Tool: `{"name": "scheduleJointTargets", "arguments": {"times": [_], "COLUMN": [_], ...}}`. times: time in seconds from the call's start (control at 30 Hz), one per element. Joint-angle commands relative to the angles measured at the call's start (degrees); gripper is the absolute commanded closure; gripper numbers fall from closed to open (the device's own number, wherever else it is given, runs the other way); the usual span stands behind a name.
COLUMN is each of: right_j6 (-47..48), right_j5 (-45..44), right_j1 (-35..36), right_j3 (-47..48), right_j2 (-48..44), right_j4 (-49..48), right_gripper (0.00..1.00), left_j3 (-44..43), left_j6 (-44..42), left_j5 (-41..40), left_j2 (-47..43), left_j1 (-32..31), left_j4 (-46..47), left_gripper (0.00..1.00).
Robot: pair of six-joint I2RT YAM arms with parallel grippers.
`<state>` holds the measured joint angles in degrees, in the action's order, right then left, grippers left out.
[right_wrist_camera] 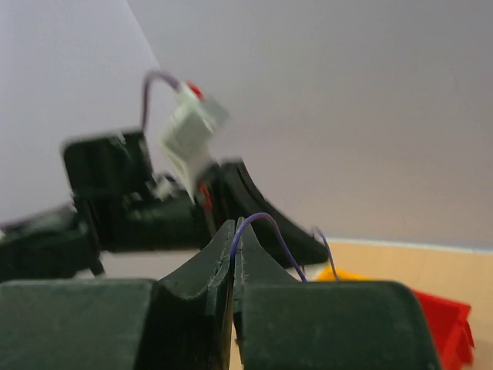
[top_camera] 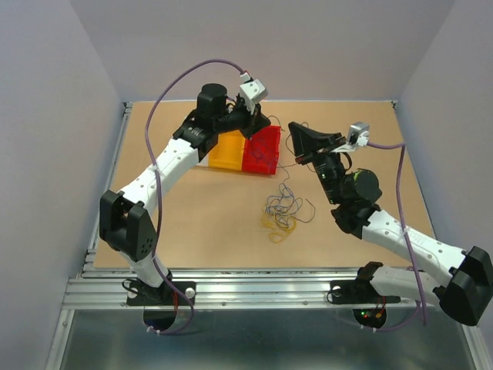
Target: Untangle the cables
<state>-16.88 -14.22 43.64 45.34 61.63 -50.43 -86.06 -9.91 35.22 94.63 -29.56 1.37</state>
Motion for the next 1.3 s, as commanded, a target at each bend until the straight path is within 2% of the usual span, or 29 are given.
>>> {"name": "scheduleJointTargets", "arguments": {"times": [0.0,0.1,0.2,0.3,0.57,0.67,0.73,1.07,1.27], "right_j6": [-1.0,-2.2,-7.0,-11.3,-19.1,-22.4,-24.1,-28.0,-30.3], "right_j5": [4.1,8.2,13.9,21.8,34.3,42.3,43.8,51.8,53.7], "right_j1": [-1.5,-3.0,-8.4,-13.1,-19.5,-21.9,-22.5,-22.7,-22.7], "right_j3": [-3.9,-3.2,-0.5,1.9,10.5,15.3,18.2,20.5,24.2], "right_j2": [0.4,5.3,11.8,18.7,36.7,43.5,46.7,46.7,49.9], "right_j4": [2.3,2.7,2.1,-1.4,-9.2,-15.2,-16.0,-20.9,-22.5], "right_gripper": [0.99,0.99,0.99,0.99,0.99,0.99,0.99,0.99,0.99], "left_j3": [-8.4,-13.7,-17.2,-20.4,-28.5,-28.4,-27.7,-15.5,-12.1], "left_j6": [-0.5,-0.5,-0.5,-0.9,0.2,0.2,-0.4,-0.5,1.0], "left_j5": [-3.3,-3.8,-6.0,-7.9,-7.5,-7.4,-9.5,-13.5,-13.7], "left_j2": [-0.2,0.8,2.7,5.5,15.3,17.7,18.4,15.1,14.6], "left_j1": [0.7,0.9,1.0,1.2,2.5,2.6,2.6,3.4,4.1], "left_j4": [-7.5,-9.2,-9.7,-9.5,-8.0,-6.4,-4.8,5.2,8.7], "left_gripper": [1.00,1.00,1.00,1.00,1.00,1.00,1.00,1.00,1.00]}}
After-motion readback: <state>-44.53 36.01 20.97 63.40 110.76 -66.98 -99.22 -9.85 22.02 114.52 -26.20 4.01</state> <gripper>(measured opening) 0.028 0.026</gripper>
